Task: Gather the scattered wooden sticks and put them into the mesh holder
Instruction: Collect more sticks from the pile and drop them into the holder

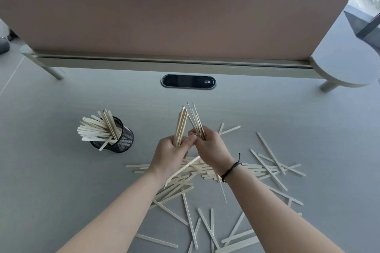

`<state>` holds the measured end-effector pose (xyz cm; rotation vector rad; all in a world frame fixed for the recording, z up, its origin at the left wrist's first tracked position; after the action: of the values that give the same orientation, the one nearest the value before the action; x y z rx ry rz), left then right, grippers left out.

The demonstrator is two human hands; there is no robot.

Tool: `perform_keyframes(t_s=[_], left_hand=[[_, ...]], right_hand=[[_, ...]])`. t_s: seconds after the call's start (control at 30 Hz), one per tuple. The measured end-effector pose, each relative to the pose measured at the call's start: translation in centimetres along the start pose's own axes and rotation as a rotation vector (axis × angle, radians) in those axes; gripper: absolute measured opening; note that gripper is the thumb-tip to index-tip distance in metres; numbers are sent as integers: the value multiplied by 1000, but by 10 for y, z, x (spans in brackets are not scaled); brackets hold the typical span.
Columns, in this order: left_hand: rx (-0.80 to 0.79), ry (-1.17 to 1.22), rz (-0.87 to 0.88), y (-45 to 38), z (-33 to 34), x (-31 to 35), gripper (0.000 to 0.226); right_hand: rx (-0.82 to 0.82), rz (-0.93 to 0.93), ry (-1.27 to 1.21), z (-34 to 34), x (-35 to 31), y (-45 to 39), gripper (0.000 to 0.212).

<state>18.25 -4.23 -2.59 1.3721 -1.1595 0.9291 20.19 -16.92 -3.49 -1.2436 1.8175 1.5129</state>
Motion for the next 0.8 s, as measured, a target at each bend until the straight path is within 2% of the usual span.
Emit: perform_keyframes(t_s=[0.13,0.23,0.33,0.4,0.5,0.6,0.7,0.8], left_hand=[[42,6,30,0,-5,6,67],[160,69,47,1,-17,11,58],[272,137,79,2,-25,17,60],[331,70,148,5,-29,26,63],[362,-46,240,12,-31,30,64],[338,-121,256,15,-30,18,62],[313,-117,224,19,-29,-3,64],[318,-162,174,23,-29,-20,66]], right_hand=[[21,43,-260,-4,0,5,44],[53,15,-407,-9,-5,8,61],[68,-61,-452,-10,-13,14,65],[80,-99,-482,-8,-16,18,65],[152,-196,-422,-7,-22,32,70],[237,-274,-268,-3,-22,51,61],[273,-248,-178,9,1,53,53],[317,-181,-86,17,27,45,60]])
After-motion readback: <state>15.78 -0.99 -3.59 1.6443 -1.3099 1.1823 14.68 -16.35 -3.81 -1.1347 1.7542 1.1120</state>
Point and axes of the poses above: each hand's wrist, its own y-axis away from the middle knuckle, its own z-axis out of the palm, x = y × z, the point moved 9 cm from there along -y, towards the middle knuckle, and after that the axes turned 9 degrees about z, right-handed, at the moved point
